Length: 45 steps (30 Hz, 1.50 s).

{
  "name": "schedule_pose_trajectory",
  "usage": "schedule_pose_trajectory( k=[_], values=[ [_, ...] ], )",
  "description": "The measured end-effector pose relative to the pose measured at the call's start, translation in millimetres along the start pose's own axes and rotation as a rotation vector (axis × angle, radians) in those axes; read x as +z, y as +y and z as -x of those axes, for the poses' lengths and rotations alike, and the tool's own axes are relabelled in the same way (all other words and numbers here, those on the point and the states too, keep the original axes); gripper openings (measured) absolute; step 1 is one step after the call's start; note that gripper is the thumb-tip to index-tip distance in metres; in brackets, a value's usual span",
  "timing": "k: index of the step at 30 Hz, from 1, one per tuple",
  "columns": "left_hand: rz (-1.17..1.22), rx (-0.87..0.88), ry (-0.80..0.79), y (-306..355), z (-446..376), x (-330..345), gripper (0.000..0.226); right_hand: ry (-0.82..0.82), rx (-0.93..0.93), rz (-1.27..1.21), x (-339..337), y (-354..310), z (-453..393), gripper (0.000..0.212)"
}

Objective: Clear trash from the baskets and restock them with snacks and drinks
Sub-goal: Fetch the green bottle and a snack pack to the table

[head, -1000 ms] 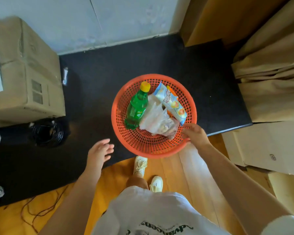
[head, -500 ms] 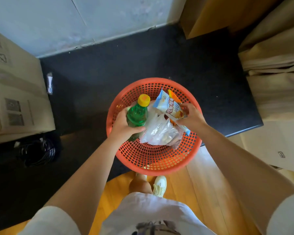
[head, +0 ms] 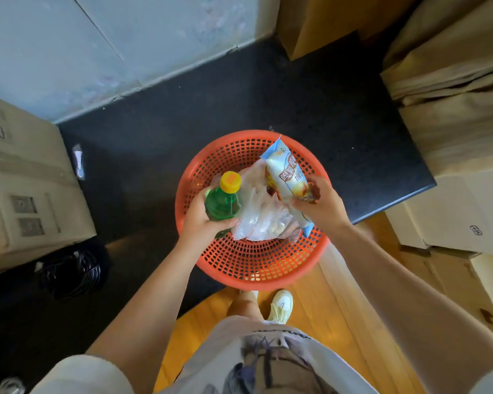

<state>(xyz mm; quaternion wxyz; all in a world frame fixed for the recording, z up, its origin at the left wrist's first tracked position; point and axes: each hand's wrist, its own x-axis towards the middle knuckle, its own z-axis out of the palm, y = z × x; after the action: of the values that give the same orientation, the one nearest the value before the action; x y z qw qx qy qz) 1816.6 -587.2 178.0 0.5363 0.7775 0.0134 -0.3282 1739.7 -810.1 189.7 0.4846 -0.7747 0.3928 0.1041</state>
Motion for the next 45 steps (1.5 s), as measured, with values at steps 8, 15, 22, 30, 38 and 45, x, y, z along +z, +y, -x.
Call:
schedule_pose_trajectory(
  k=[8,15,22,30,38,45],
  values=[
    [-0.054,0.153,-0.057,53.6,50.2,-17.7,0.055,0.066,0.163,-0.662,-29.1,38.3,104.8,0.030],
    [0.049,0.092,-0.458,66.4,84.2,48.6,0.030,0.161,0.350,-1.020,-33.4,105.7,204.5,0.026],
    [0.104,-0.159,-0.825,36.4,186.9,150.9,0.064,0.438,0.341,-1.113,-22.6,174.0,340.1,0.051],
    [-0.070,-0.185,-1.246,-21.9,378.5,197.1,0.063,0.801,0.401,-1.371,47.2,264.5,548.3,0.056],
    [-0.378,-0.212,-1.569,-100.8,543.5,225.5,0.065,1.368,0.323,-1.830,145.0,318.1,720.5,0.050],
    [-0.727,-0.132,-1.797,-157.1,657.9,263.9,0.030,1.846,0.360,-1.944,205.4,349.8,799.2,0.040]
  ],
)
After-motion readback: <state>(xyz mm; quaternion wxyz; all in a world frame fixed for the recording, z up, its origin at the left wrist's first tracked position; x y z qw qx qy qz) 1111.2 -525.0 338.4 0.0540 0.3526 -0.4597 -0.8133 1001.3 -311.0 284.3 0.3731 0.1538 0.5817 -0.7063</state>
